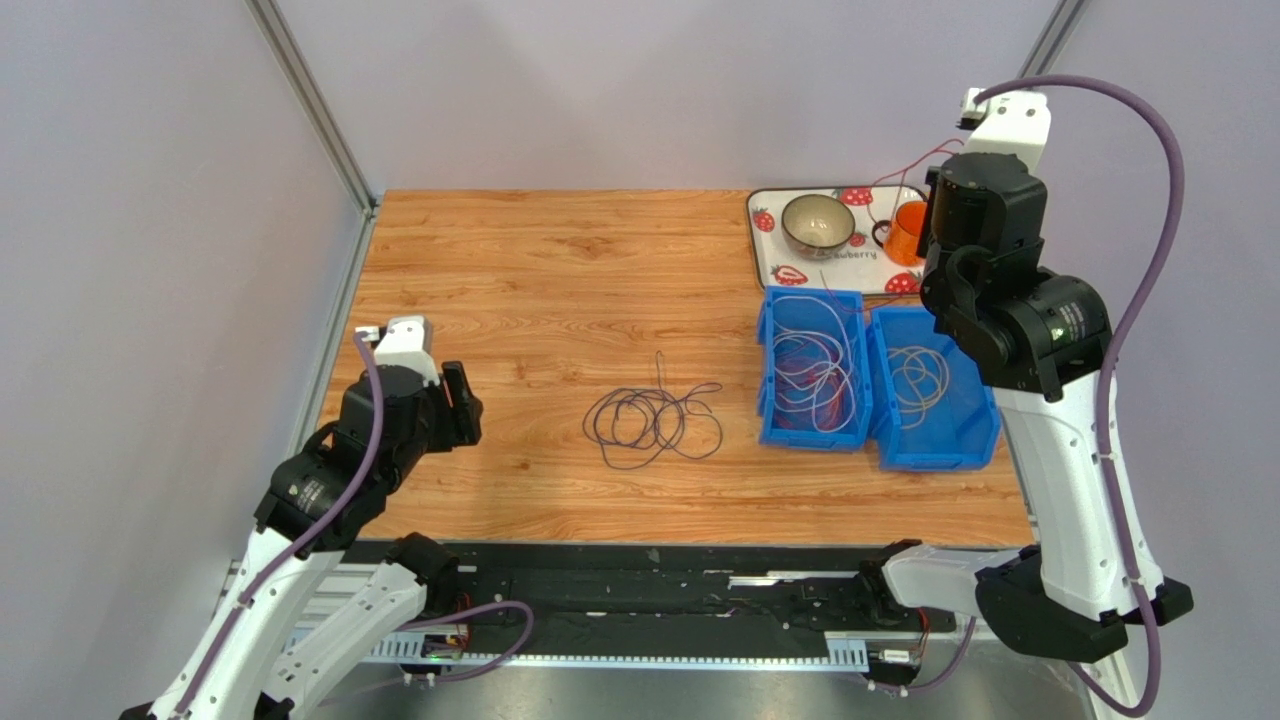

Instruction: Untangle the cables

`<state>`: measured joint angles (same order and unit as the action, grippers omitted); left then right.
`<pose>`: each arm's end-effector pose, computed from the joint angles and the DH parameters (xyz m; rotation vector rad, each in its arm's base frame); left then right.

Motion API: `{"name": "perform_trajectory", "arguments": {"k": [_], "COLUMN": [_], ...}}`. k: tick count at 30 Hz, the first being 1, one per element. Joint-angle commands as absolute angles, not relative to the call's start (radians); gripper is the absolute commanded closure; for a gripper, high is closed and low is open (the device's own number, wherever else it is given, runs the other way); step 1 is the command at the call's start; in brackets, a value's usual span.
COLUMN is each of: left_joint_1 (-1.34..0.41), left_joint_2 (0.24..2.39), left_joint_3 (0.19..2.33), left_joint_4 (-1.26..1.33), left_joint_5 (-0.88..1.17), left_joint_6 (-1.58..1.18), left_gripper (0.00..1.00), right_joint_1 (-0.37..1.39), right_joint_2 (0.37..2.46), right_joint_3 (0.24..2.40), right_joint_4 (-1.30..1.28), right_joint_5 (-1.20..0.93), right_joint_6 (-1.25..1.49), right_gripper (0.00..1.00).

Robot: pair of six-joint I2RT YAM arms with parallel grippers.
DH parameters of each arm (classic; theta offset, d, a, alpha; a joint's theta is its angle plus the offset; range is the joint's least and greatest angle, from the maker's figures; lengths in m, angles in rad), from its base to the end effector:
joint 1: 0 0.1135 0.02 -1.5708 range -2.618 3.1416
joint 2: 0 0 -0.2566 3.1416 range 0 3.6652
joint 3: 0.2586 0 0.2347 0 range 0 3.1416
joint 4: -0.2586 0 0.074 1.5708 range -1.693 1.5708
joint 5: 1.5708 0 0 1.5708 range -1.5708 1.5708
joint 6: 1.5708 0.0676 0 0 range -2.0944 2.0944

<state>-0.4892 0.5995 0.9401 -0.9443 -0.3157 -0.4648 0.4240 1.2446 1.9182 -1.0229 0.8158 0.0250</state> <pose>0.1121 -0.0359 0.3122 -0.1528 2.1429 -0.2134 0.1941 0.0336 0.5038 0.1725 1.8241 -0.4655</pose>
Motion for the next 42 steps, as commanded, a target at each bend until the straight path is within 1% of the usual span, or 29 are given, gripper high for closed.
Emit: {"name": "perform_trajectory", "arguments": {"k": [1, 16, 20, 23, 31, 42], "left_joint_1": [-0.485, -0.485, -0.485, -0.485, -0.485, -0.485], "left_joint_2": [0.606, 0.612, 0.611, 0.607, 0.609, 0.611], "left_joint_3": [0.934, 0.934, 0.934, 0.934, 0.931, 0.93], "left_joint_4": [-0.913, -0.913, -0.913, -0.911, -0.905, -0.897], "left_joint_5": [-0.304, -0.299, -0.293, -0.29, -0.272, -0.255], "left_joint_6": [-0.446, -0.443, -0.44, -0.44, -0.433, -0.426], "left_gripper": [0.34, 0.34, 0.34, 0.35, 0.34, 0.35], "right_joint_1": [0.33, 0.088, 0.058, 0.045, -0.04, -0.078], "right_joint_2": [1.213, 1.193, 1.2, 1.193, 1.134, 1.12], "right_joint_3": [1.917, 1.816, 1.79, 1.734, 1.455, 1.247], "right_joint_4": [-0.974, -0.957, -0.954, -0.954, -0.884, -0.836], "right_joint_5": [0.767, 0.698, 0.701, 0.696, 0.638, 0.592], "right_joint_6": [0.014, 0.101, 0.117, 0.146, 0.218, 0.317], "right_gripper": [1.0, 1.0, 1.0, 1.0, 1.0, 1.0]}}
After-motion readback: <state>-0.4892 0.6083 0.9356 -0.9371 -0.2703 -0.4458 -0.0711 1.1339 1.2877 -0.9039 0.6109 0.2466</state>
